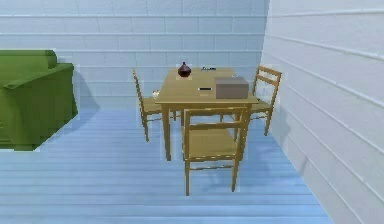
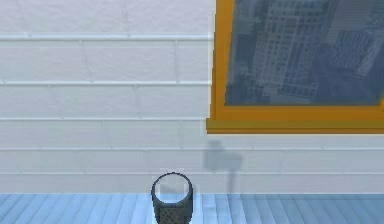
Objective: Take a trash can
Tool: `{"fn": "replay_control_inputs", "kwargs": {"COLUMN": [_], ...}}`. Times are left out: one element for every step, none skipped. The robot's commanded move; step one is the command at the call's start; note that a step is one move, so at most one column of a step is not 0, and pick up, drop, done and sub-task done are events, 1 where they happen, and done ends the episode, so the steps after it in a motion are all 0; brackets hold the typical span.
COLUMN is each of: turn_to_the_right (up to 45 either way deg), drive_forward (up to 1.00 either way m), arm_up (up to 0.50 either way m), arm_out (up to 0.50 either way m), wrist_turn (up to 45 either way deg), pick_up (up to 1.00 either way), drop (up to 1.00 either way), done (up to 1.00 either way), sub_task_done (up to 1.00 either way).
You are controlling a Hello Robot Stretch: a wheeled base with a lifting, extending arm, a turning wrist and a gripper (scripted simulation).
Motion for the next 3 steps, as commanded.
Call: {"fn": "replay_control_inputs", "kwargs": {"turn_to_the_right": [0.0,0.0,0.0], "drive_forward": [0.0,0.0,0.0], "arm_up": [0.1,0.0,0.0], "arm_out": [0.0,0.48,0.0], "wrist_turn": [0.0,0.0,45.0], "pick_up": [0.0,0.0,0.0], "drop": [0.0,0.0,0.0], "done": [0.0,0.0,0.0], "sub_task_done": [0.0,0.0,0.0]}}
